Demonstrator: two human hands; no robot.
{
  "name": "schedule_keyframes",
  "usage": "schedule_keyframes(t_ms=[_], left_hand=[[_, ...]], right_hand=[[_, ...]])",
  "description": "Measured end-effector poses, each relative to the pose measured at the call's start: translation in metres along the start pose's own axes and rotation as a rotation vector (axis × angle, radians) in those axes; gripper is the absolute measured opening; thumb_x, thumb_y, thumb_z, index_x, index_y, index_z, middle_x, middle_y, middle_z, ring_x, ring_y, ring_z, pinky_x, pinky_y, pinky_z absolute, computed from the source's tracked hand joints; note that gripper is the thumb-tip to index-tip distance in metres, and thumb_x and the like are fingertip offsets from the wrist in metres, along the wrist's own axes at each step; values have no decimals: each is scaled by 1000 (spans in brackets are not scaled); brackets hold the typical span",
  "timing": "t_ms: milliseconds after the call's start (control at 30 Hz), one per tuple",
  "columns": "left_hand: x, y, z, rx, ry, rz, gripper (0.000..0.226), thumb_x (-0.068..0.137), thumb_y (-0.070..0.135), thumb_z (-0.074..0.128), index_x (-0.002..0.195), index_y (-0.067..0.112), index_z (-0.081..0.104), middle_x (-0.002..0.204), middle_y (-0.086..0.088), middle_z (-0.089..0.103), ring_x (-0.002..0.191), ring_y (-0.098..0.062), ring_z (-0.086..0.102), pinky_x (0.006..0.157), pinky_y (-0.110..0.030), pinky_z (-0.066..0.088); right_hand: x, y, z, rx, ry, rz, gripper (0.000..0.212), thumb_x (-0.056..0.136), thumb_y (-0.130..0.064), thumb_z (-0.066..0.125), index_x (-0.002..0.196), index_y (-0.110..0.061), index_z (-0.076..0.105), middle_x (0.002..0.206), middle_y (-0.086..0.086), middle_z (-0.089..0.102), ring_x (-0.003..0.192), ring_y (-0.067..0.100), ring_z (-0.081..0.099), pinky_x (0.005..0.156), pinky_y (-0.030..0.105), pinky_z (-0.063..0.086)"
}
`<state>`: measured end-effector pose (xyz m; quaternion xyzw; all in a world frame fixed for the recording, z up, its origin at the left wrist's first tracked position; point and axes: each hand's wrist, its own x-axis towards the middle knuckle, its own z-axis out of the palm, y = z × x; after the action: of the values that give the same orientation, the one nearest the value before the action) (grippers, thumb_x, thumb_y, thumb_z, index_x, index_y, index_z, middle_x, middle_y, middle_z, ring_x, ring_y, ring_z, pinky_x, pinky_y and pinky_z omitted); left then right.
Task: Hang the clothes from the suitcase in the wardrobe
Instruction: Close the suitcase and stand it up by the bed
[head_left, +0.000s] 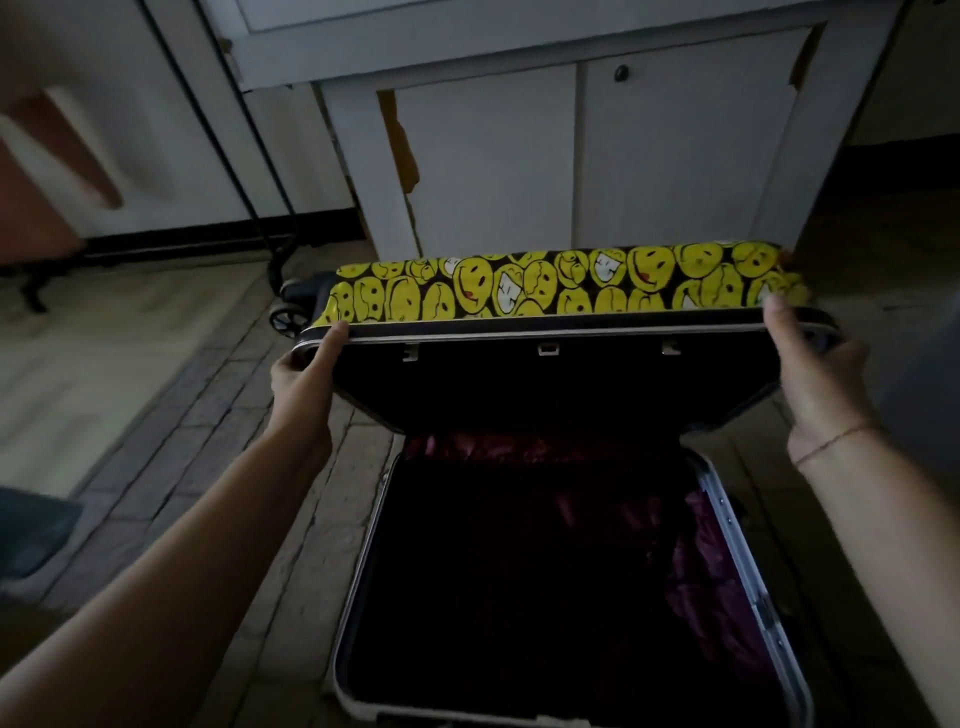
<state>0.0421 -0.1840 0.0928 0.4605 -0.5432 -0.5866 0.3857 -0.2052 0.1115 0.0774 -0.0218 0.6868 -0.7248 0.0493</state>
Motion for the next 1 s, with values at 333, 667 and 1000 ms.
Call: schedule_keyframes(t_ms=[333, 667, 1000], left_hand=[[-45, -59, -83, 242, -233, 160, 32, 79, 43, 63, 101, 20, 59, 71, 13, 62, 58, 8, 55, 68, -15, 40], [-100, -194, -158, 459, -413, 329, 74, 80, 21, 66, 144, 28, 29, 137, -1, 50, 118, -6, 51, 95, -23, 43], [-129, -266, -164, 516, -387, 391, 79, 81, -1, 69, 137, 33, 23, 130, 34, 37, 109, 25, 34, 82, 10, 28]], right_hand=[[-79, 46, -73, -91, -278, 4, 92, 53, -57, 76, 130, -21, 41, 116, -12, 56, 115, 8, 49, 95, 24, 35], [-152, 152, -151, -341, -454, 51, 124, 35, -71, 82, 140, -26, 33, 131, -12, 55, 117, -2, 51, 89, 11, 48], [-174, 224, -171, -543, -472, 9, 126, 44, -78, 72, 145, -21, 25, 144, -5, 42, 129, 8, 44, 104, 26, 39]])
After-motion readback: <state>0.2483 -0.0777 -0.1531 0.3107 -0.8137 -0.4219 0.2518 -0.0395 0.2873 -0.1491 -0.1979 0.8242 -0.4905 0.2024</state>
